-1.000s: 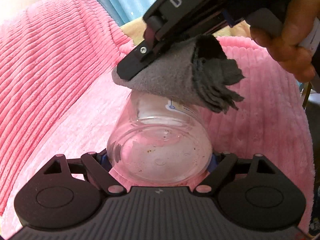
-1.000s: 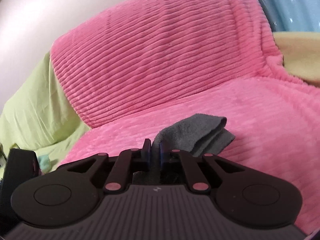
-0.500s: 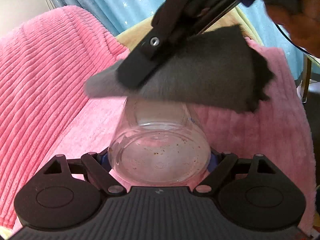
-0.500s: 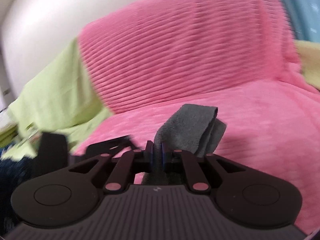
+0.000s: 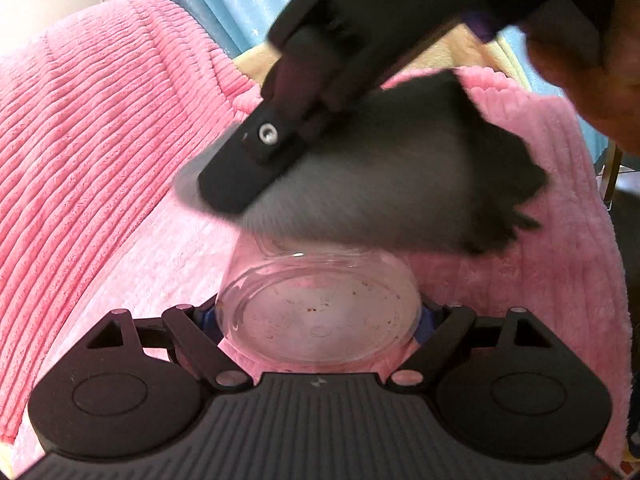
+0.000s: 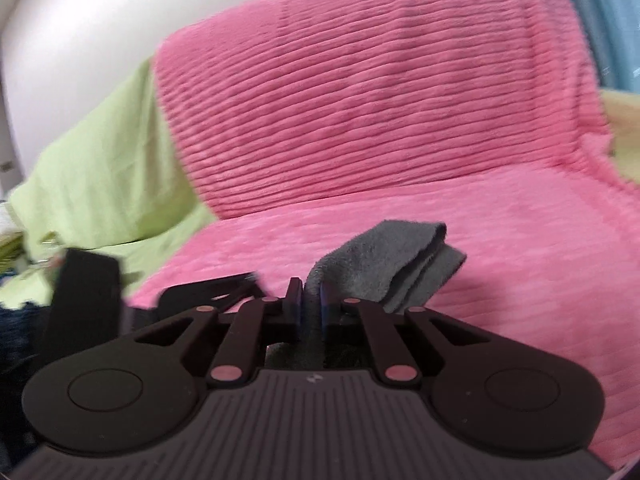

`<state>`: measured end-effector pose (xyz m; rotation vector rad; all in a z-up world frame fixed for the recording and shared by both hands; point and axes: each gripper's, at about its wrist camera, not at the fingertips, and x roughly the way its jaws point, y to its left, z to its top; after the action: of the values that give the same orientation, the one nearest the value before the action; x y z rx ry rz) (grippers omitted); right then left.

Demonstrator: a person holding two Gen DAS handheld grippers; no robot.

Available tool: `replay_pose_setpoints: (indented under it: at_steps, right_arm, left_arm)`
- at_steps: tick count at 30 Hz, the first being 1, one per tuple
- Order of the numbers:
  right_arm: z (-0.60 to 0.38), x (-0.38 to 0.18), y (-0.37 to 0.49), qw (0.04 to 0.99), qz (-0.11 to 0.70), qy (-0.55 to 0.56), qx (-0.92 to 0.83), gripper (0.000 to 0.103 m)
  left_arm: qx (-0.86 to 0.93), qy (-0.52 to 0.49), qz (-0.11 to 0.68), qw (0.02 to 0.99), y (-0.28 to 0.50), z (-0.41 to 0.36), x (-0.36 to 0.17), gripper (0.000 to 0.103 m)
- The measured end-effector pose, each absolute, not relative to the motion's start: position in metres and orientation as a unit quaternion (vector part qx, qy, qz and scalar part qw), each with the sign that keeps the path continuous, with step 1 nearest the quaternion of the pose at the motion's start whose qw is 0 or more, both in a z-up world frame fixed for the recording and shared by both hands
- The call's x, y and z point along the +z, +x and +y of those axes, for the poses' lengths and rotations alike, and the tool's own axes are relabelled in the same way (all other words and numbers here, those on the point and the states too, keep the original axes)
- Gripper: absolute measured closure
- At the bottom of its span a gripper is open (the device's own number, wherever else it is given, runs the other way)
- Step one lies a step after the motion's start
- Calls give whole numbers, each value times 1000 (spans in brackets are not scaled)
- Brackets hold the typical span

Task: Clean container
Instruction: 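Rub the grey cloth in circles over the jar base with the right gripper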

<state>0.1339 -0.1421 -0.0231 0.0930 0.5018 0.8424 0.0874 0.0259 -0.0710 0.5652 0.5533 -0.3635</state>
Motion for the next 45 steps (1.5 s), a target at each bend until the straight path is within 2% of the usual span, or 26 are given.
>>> replay_pose_setpoints:
  at_steps: [7, 12, 14, 15, 19, 22, 27, 34, 45]
  right_arm:
    - [-151, -25, 141, 903, 241, 55, 351, 97]
    - [-162, -25, 145, 895, 259, 92, 352, 97]
    - [-167, -24, 145, 893, 263, 97, 352, 97]
    - [-169, -24, 145, 892, 265, 98, 351, 97]
    - [-174, -22, 140, 883, 268, 110, 368, 95]
    - [-170, -21, 133, 864, 262, 114, 414, 95]
    - [-147, -21, 124, 841, 260, 84, 467, 95]
    - [-147, -27, 136, 841, 267, 109, 458, 98]
    - [-153, -35, 154, 900, 231, 111, 353, 98]
  left_arm:
    - [-180, 274, 261, 908, 87, 29, -69, 18]
    - [-224, 142, 313, 912, 102, 58, -60, 18]
    - [-228, 128, 316, 912, 103, 62, -60, 17]
    - [-226, 133, 314, 913, 102, 60, -60, 17]
    - [-185, 257, 261, 912, 88, 39, -69, 17]
    - [-173, 290, 249, 908, 77, 32, -75, 17]
    - [-176, 267, 263, 910, 92, 36, -71, 17]
    - [-176, 250, 279, 910, 90, 40, -67, 18]
    - [-177, 249, 275, 911, 92, 48, -65, 18]
